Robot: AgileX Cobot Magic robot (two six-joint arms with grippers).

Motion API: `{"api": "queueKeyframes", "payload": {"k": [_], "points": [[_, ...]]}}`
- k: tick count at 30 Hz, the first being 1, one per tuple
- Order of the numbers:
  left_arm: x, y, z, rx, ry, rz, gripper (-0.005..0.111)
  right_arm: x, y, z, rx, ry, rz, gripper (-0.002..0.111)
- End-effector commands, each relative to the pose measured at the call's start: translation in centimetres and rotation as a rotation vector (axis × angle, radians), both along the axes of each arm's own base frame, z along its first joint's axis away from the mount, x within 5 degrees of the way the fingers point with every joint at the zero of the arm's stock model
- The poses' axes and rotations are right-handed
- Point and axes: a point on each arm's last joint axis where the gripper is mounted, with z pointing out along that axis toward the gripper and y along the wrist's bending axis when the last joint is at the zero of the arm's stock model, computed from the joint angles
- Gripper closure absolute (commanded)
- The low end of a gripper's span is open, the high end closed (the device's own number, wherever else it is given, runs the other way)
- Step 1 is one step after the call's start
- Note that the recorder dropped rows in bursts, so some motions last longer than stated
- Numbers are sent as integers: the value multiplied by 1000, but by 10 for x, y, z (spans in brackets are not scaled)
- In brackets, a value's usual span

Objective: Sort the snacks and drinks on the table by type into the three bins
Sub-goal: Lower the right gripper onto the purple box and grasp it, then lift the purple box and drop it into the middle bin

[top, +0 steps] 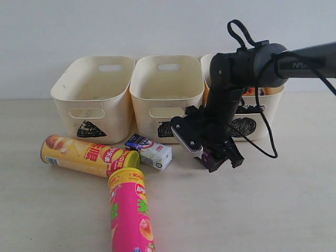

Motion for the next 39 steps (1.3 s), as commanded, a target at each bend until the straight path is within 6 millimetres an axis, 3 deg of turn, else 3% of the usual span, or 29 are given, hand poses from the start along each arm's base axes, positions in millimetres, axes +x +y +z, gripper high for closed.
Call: {"api": "queueKeyframes", "payload": {"k": [1,7,18,22,24,28,30,35,39], "points": [[0,0,3,-9,-20,2,102,5,0,-5,-14,-39,10,56],[0,0,3,-9,-20,2,102,3,-1,-5,-19,-19,-2,29],[0,0,3,-9,-20,2,102,6,-2,3,-21,-67,0,27],[0,0,3,-9,-20,2,102,10,0,-5,-19,-95,2,27],[0,0,3,-9,-20,2,102,11,0,-12,-22,-94,2,34],[0,0,3,-9,-20,2,102,10,-1,-13,-42,-81,18,79],[0,0,3,-9,-20,2,102,8,-2,-13,-56,-63,44,107],[0,0,3,-9,-20,2,102,6,-4,-7,-61,-54,46,107],[0,0,3,-9,-20,2,102,-3,-6,37,-22,-77,16,107]]}}
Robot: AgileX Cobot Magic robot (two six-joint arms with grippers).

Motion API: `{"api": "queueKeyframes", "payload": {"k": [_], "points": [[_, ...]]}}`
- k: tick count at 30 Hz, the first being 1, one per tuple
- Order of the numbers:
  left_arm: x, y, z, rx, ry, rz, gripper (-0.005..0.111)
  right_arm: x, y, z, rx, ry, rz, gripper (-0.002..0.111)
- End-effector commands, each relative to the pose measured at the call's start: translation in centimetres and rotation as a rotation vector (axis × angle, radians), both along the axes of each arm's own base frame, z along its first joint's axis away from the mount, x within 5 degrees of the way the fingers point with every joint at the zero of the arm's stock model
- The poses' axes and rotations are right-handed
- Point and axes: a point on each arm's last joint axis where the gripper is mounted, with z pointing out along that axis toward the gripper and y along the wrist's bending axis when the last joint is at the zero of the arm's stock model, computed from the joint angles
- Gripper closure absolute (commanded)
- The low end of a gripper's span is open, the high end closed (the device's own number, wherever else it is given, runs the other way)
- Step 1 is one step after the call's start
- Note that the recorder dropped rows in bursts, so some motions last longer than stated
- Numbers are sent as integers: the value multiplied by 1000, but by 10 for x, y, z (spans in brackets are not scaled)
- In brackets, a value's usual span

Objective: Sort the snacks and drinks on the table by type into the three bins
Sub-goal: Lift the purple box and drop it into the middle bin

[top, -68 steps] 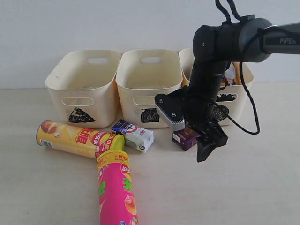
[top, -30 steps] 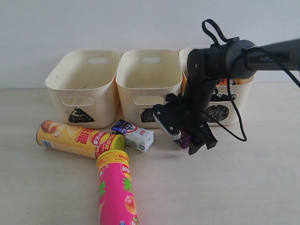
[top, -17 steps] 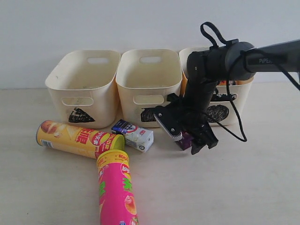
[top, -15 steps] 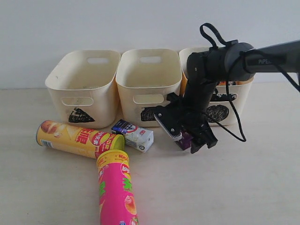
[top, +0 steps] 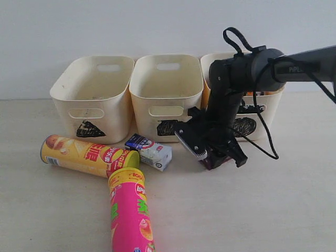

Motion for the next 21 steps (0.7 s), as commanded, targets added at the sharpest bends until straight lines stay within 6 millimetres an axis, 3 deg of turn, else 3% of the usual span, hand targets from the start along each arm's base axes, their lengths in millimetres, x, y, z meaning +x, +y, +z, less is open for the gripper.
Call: {"api": "queueKeyframes", "payload": {"k": [1,8,12,16,21], "points": [[0,0,3,-9,-20,2,102,-11,-4,46,32,-12,-13,107],[0,0,3,-9,-20,2,102,-41,7,98,256,121,-68,109],[0,0,3,-9,-20,2,102,-52,16,135,448,114,-213,109],[0,0,3,-9,-20,2,102,-47,17,161,627,57,-476,109],[0,0,3,-9,-20,2,102,-27,20,175,892,-1,-811,109]]}}
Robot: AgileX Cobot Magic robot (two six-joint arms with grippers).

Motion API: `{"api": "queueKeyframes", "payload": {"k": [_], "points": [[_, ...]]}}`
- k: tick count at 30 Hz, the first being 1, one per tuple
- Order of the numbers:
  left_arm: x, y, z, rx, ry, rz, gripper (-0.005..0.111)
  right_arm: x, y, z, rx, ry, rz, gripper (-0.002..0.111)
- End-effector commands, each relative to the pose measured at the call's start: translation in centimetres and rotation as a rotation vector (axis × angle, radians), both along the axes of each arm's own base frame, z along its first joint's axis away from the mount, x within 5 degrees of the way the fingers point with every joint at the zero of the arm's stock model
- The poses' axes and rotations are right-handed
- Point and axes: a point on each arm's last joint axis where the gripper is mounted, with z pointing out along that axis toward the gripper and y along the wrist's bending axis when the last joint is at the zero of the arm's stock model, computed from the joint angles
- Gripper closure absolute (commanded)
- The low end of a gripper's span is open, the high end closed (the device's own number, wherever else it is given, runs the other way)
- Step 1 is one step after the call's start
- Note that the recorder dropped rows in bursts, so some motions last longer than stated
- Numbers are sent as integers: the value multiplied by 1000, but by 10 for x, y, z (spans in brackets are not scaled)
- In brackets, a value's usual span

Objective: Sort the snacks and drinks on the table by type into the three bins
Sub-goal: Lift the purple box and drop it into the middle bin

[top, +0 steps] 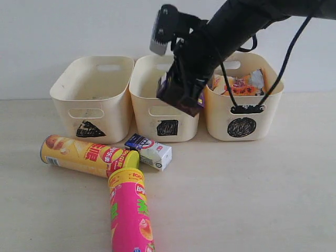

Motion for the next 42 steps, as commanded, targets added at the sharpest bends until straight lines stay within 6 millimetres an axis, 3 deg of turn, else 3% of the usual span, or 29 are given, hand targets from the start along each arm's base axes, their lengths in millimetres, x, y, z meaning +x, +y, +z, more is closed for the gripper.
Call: {"api": "queueKeyframes", "payload": {"k": [1,8,19,27,31,34,42], "points": [[0,0,3,-9,-20,2,102,15,1,18,248,-22,-284,109],[0,0,3,-9,-20,2,102,41,1,25,475,-167,-480,109],[0,0,3,-9,-20,2,102,78,0,-22,512,-296,-660,109],[0,0,3,-9,-20,2,102,89,2,-50,492,-288,-698,109],[0,0,3,-9,-20,2,102,90,2,-54,495,-280,-707,108],[0,0,3,-9,-20,2,102,90,2,-55,493,-279,-707,101],[0,0,3,-9,-20,2,102,90,3,-55,497,-272,-709,66]]}}
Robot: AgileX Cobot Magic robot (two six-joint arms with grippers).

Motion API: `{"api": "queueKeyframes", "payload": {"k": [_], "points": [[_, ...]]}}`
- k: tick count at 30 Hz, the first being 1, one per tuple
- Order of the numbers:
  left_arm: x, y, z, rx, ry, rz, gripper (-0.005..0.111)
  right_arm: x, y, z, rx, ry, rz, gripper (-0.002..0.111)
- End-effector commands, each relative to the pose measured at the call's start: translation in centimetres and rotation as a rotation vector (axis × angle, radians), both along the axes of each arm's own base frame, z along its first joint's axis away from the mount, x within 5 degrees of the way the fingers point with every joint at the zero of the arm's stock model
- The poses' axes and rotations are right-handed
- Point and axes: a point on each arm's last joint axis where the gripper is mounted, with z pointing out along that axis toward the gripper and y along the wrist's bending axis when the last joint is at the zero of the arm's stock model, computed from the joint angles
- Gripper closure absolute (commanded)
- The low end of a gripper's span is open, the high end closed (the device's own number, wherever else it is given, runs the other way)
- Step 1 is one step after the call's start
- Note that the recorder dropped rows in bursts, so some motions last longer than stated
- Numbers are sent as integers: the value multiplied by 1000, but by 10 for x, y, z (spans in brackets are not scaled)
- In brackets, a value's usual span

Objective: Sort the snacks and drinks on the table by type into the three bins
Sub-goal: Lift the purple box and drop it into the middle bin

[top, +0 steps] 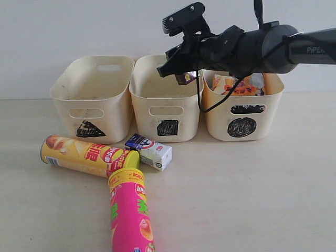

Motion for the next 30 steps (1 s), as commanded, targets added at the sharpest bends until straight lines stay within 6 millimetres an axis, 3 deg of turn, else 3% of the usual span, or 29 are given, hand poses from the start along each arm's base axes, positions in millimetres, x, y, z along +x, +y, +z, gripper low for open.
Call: {"api": "queueKeyframes", "payload": {"k": [1,5,8,15,21,24,29,30], "points": [[0,0,3,-9,-20,2,102,2,-2,3,18,-17,-21,61],[0,0,3,-9,-20,2,102,2,-2,3,18,-17,-21,44],[0,0,3,-9,-20,2,102,2,-2,4,19,-20,-23,39],[0,0,3,-9,-20,2,102,0,-2,8,16,-18,-10,39],[0,0,3,-9,-20,2,102,-23,3,36,16,84,136,41],[0,0,3,-9,-20,2,102,-37,4,48,-7,151,229,59],[0,0,3,-9,-20,2,102,-58,2,57,-120,244,367,108],[0,0,3,-9,-20,2,102,-61,2,56,-129,269,389,108]]}}
